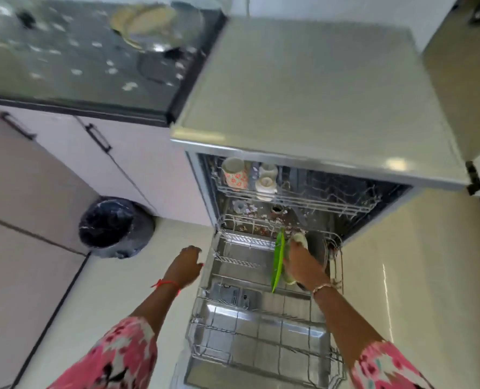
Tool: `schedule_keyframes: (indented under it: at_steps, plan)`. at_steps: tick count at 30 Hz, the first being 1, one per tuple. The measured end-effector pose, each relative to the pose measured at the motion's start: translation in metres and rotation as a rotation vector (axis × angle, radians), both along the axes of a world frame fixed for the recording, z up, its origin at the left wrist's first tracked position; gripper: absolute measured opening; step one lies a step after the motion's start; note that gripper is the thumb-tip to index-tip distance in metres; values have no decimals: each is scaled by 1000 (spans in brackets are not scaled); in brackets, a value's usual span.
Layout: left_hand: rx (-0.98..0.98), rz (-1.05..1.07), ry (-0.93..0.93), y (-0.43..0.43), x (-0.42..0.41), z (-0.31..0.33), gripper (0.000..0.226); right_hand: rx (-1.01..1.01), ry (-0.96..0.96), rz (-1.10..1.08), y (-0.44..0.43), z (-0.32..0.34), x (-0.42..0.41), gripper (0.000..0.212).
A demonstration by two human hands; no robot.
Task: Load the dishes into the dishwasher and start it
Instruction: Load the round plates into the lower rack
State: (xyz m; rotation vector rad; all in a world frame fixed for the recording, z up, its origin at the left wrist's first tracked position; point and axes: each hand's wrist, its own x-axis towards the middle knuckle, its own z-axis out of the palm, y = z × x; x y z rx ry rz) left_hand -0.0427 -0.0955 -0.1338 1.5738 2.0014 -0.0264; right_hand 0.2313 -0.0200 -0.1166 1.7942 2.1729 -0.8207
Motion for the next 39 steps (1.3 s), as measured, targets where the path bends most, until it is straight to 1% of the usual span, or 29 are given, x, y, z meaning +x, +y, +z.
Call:
schedule_keyframes:
  at_steps: [4, 7, 9, 13, 16, 19, 23, 27, 34, 39]
  plan:
    - [44, -6, 48, -38, -6, 62, 45, 18, -1, 245, -33, 54, -55, 49]
    - [97, 53, 75, -60, -26, 93, 44, 48, 46, 328, -44, 83, -99, 47]
    - [146, 96, 105, -70, -46, 112, 45, 76, 54, 395, -46, 100, -126, 49]
    - [229, 209, 161, -94, -111, 148, 50, 189, 53, 526, -55, 135, -197, 49]
    - [288, 329, 161, -115, -172, 171, 51, 276, 68, 607, -63, 152, -260, 48]
    - [326, 371, 177, -133, -242, 190, 49, 363, 92, 660, -67, 167, -334, 46]
    - [348, 407, 222, -152, -352, 211, 51, 369, 193, 622, -76, 194, -447, 46]
    - [396, 442, 224, -157, -441, 229, 50, 399, 258, 575, -77, 217, -530, 44]
    - [547, 521, 153, -125, -546, 248, 46, 427, 334, 553, -48, 244, -633, 40]
    - [561, 538, 125, -82, -608, 245, 45, 433, 381, 537, -1, 245, -704, 36]
